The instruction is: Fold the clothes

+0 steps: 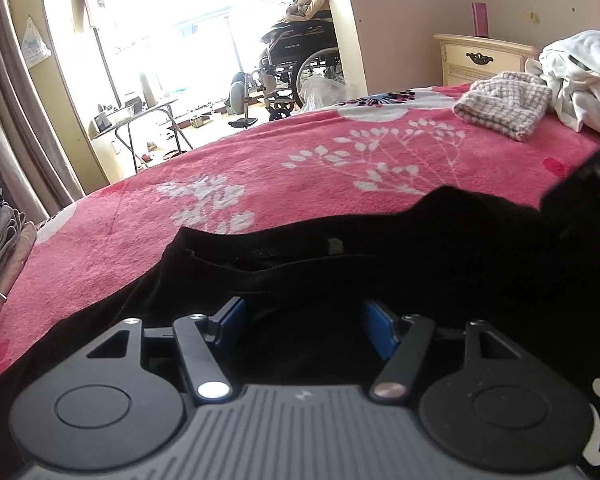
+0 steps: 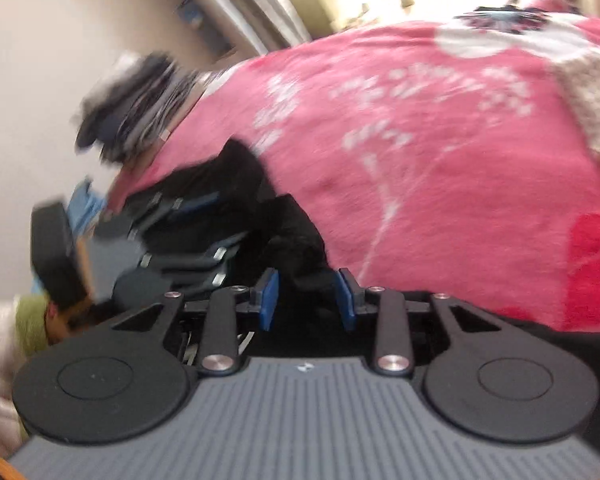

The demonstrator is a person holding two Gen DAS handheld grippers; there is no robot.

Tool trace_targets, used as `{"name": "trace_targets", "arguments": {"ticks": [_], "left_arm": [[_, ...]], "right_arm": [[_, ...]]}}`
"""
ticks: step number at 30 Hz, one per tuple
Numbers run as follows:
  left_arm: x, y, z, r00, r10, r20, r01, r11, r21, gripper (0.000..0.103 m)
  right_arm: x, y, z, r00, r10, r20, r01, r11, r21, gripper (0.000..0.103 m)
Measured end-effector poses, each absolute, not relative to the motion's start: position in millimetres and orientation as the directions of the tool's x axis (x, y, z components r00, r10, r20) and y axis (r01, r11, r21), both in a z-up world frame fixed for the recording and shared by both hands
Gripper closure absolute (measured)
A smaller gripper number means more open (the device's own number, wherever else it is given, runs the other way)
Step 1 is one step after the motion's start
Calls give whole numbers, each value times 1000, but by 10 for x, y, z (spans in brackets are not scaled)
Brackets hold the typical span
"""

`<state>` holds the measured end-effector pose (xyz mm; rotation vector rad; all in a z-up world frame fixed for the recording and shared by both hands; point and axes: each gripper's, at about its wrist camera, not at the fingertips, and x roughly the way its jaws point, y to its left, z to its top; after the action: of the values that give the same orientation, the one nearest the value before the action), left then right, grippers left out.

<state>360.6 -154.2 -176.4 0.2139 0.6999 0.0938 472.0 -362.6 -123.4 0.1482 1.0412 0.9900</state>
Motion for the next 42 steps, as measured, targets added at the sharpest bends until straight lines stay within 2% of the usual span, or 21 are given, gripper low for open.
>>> {"name": "trace_targets", "arguments": {"ticks": [3, 5, 6, 7, 11, 15, 17, 18, 19, 26, 30, 35, 36, 39, 41, 42], "left_arm": [[3602, -1546, -1766, 761, 159, -629, -17, 974, 226, 36], [3605, -1549, -1766, 760, 161, -629, -19, 974, 227, 36], [3607, -1552, -1765, 760, 162, -630, -19, 974, 227, 36], [3608, -1552, -1766, 759, 162, -630, -20, 974, 227, 36], [3615, -1558, -1769, 759, 165, -630, -21, 973, 229, 36], [3610, -1567, -1767, 758, 170, -629, -24, 972, 233, 36], [3608, -1574, -1766, 759, 171, -629, -24, 971, 236, 36], [3609, -1576, -1761, 758, 172, -629, -23, 971, 238, 36], [3609, -1578, -1750, 758, 172, -629, -21, 971, 240, 37], [3640, -1580, -1689, 763, 172, -623, -21, 970, 241, 37], [3673, -1572, -1696, 757, 176, -629, -29, 971, 236, 37], [3683, -1568, -1714, 753, 179, -633, -36, 972, 232, 36], [3684, -1565, -1714, 752, 179, -634, -39, 973, 228, 36], [3691, -1552, -1713, 750, 180, -636, -45, 974, 223, 36], [3690, -1543, -1700, 751, 179, -636, -48, 975, 218, 36], [3682, -1536, -1687, 752, 177, -634, -50, 976, 213, 37]], "right_arm": [[4873, -3639, -1306, 144, 758, -636, -548, 596, 586, 72], [4959, -3629, -1361, 147, 760, -634, -493, 612, 619, 66], [5013, -3643, -1396, 147, 763, -629, -451, 618, 644, 58], [5073, -3660, -1439, 142, 774, -618, -398, 616, 680, 55], [5253, -3644, -1606, 89, 797, -597, -212, 601, 771, 55], [5323, -3468, -1645, 46, 776, -629, -217, 623, 752, 56], [5329, -3365, -1646, 38, 750, -660, -255, 646, 719, 64], [5321, -3319, -1626, 43, 740, -671, -288, 653, 701, 89], [5302, -3277, -1587, 58, 733, -678, -329, 655, 680, 97], [5181, -3130, -1098, 329, 679, -656, -586, 692, 423, 98], [5274, -3089, -1177, 395, 631, -668, -616, 721, 317, 98], [5452, -3149, -1547, 433, 588, -683, -562, 769, 305, 98], [5458, -3140, -1613, 436, 591, -679, -555, 771, 314, 98], [5563, -3280, -1661, 430, 653, -623, -478, 750, 457, 95], [5659, -3498, -1666, 428, 710, -559, -380, 703, 601, 87], [5689, -3592, -1663, 428, 730, -532, -345, 676, 651, 77]]}}
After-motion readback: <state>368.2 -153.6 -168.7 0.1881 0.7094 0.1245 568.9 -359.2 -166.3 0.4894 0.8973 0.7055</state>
